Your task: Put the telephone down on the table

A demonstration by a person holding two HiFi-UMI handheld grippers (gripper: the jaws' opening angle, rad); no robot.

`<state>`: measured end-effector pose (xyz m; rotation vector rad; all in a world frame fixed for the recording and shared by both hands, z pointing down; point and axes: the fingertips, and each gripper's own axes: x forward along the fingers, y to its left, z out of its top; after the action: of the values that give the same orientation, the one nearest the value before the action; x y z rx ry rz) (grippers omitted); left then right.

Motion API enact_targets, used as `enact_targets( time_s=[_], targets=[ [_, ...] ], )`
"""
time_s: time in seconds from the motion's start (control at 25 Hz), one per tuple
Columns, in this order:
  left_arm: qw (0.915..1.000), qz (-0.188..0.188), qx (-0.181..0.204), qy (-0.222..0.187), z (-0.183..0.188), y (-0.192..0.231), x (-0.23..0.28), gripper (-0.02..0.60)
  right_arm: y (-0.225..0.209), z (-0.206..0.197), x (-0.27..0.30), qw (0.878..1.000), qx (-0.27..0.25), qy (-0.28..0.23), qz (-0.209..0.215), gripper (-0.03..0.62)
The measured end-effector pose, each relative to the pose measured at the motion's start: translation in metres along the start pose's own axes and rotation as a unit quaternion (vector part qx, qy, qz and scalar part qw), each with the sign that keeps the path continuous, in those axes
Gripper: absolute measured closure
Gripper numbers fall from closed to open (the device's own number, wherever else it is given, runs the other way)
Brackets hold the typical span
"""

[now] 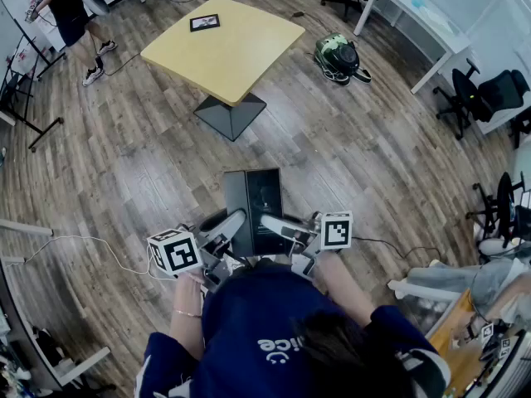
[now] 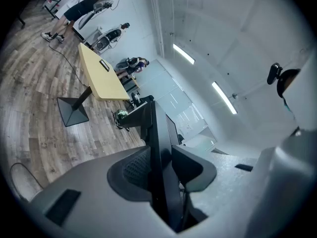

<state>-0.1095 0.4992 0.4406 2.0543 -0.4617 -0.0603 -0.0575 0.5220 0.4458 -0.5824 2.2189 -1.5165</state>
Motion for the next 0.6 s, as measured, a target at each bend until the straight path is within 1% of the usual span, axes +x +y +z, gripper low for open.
enact_targets(
  time_s=[0.24,0.4,0.6],
  targets=[
    [0.9999,0.012,0.002,-0.003,0.0,0.002,0.013,0.448,-0.011,0.009,-0.007,1.0,0.013,-0.005,0.007,0.425],
    [0.9997,0.02,-0.004,-0.016,-0.004,0.01,0.013,0.448,-0.019,0.006,-0.006,1.0,0.015,0.006,0.01,0.425],
    [0.9989,0.029,-0.015,-0.034,0.007,0.009,0.051,0.448,-0.028,0.043,-0.021,0.999,0.017,0.021,0.017,0.425]
  ],
)
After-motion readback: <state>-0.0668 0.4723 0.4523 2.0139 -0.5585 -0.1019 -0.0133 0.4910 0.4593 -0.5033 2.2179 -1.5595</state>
